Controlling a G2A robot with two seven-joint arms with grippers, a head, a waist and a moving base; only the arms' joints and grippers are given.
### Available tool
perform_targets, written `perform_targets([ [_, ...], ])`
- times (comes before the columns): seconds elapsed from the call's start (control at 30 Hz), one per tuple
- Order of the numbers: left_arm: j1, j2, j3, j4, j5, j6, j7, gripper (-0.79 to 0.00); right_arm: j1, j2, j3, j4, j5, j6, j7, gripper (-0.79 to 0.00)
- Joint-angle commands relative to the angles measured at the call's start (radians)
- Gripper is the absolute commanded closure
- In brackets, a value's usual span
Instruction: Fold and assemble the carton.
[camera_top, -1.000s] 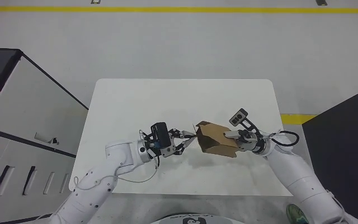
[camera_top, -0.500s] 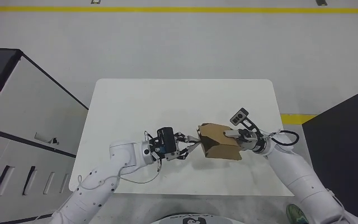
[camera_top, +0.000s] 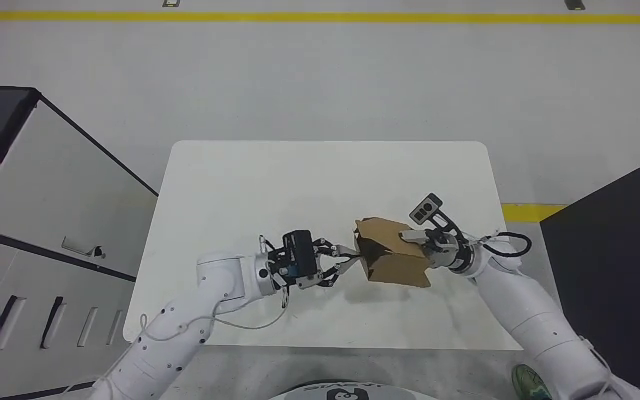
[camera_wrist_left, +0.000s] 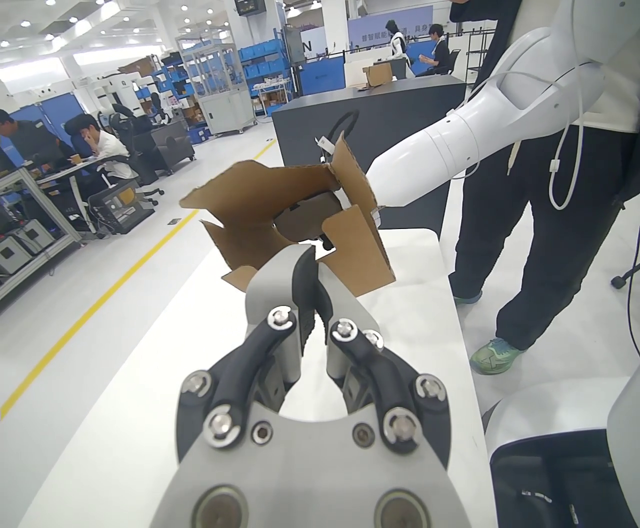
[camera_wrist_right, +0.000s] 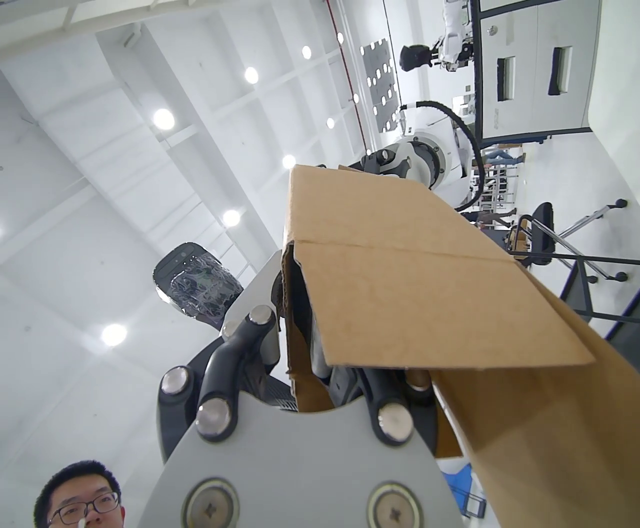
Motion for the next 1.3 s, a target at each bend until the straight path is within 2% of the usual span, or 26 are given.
perform_targets([
  [0.0, 0.002, 0.001, -0.001, -0.001, 0.000, 0.000, 0.001, 0.000, -0.001, -0.003, 0.000, 0.001, 0.004, 0.005, -0.003, 0.000],
  [0.37, 0.006, 0.005, -0.007, -0.009, 0.010, -0.004, 0.001, 0.000, 0.000, -0.014, 0.004, 0.005, -0.009, 0.019, -0.009, 0.000],
  [0.5, 0.008, 0.006, -0.020, -0.001, 0.000, 0.006, 0.005, 0.000, 0.000, -0.014, 0.010, -0.008, -0.056, -0.016, 0.006, 0.000],
  [0.8, 0.038, 0.018, -0.079, -0.028, -0.004, 0.012, 0.028, 0.000, -0.030, 0.006, 0.050, -0.047, -0.133, -0.078, 0.006, 0.000],
  [1.0, 0.040, 0.018, -0.060, -0.041, 0.001, -0.007, 0.024, 0.000, -0.048, 0.016, 0.058, -0.085, -0.159, -0.097, 0.006, 0.000],
  [1.27, 0.022, 0.015, -0.055, -0.032, -0.002, 0.021, 0.016, 0.000, -0.067, 0.039, 0.050, -0.143, -0.171, -0.127, 0.006, 0.000],
])
